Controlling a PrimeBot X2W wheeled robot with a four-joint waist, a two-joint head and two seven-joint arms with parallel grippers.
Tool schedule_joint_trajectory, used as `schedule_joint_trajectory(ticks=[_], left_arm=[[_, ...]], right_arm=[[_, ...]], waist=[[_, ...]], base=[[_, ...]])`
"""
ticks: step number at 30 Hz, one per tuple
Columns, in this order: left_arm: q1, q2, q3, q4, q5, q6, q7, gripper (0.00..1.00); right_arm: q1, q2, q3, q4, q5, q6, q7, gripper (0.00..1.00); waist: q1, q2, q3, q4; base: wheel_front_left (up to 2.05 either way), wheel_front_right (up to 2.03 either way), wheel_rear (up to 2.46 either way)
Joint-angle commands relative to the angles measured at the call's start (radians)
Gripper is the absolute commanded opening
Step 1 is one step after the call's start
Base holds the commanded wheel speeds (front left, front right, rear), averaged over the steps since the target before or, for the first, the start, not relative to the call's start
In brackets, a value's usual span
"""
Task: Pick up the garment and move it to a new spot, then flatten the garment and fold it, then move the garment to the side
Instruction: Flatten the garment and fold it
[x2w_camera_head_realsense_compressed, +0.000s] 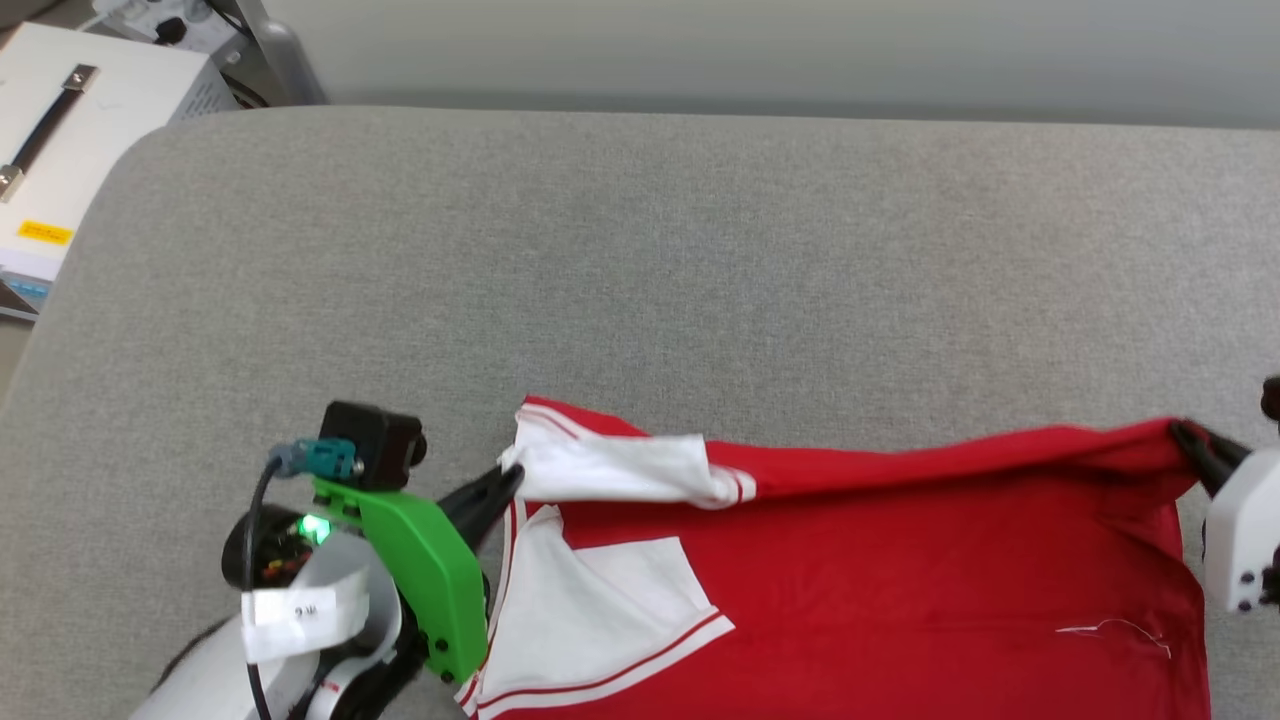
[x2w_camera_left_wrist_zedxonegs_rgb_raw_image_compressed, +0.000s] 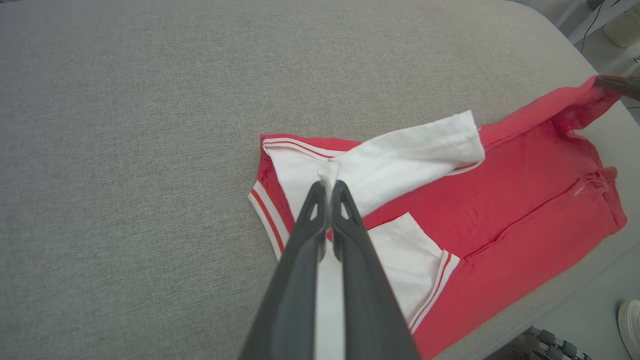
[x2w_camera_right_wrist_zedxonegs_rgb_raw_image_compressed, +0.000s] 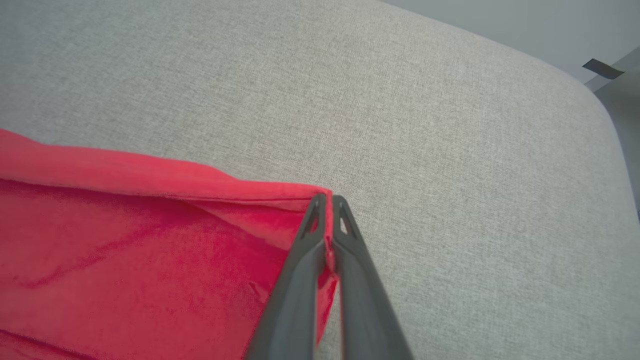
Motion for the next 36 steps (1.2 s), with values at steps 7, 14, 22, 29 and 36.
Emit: schedule_joint_trajectory(ticks=[7,14,22,29,36], left_arm=[[0.127,0.02,-0.032,-0.019,-0.032,0.028,0.005,0.0],[0.206,0.025,-0.065,0.0,-0.042,0.042,0.011,0.0],[0.208,0.002,-0.086,0.06,-0.044,0.025,-0.001,0.0],[0.205,-0.004,-0.105,0.11,-0.034,0.02,0.006,1.0],[0.198,-0.026,-0.074,0.118,-0.055,0.007,-0.05,1.0]], right_arm=[[0.174,-0.005,-0.026,-0.061,0.051,-0.001,0.004,0.0],[0.26,-0.039,0.007,-0.087,0.067,-0.001,0.049,0.0],[0.283,-0.059,0.038,-0.087,0.071,-0.001,0.062,0.0],[0.276,-0.057,0.062,-0.088,0.08,-0.001,0.047,1.0],[0.287,-0.062,0.016,-0.123,0.159,-0.001,0.094,1.0]], waist=[[0.0001,-0.0001,-0.051,0.011],[0.0001,-0.0001,-0.063,-0.001],[0.0001,-0.0001,-0.065,0.003],[0.0001,-0.0001,-0.07,0.003],[0.0001,-0.0001,-0.098,0.009]], base=[[0.0,0.0,0.0],[0.0,0.0,0.0],[0.0,0.0,0.0],[0.0,0.0,0.0],[0.0,0.0,0.0]])
